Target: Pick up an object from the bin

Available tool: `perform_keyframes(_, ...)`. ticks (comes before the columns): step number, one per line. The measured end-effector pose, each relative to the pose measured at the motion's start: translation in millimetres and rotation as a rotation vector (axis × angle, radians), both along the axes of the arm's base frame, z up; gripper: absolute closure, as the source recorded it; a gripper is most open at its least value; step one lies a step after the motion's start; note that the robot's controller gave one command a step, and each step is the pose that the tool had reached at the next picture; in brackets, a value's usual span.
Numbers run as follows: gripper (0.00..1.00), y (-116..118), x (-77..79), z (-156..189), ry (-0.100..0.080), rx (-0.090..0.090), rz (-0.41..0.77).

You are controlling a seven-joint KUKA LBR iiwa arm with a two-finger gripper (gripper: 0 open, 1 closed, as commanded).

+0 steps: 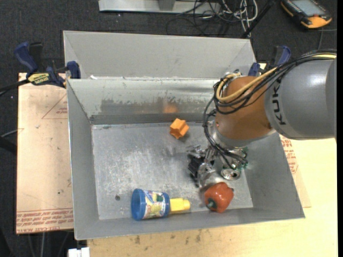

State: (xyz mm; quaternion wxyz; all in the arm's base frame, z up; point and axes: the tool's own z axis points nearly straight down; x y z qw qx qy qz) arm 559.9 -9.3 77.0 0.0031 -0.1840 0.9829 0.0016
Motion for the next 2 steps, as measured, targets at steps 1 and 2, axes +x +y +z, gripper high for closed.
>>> perform_keyframes(1, 1.00, -0.1, -0.5, 1.6, 0.002, 0.000, 0.000)
perform_keyframes(2, 1.00, -8.0, 35.4, 158.1, -0.001, -0.004, 0.178)
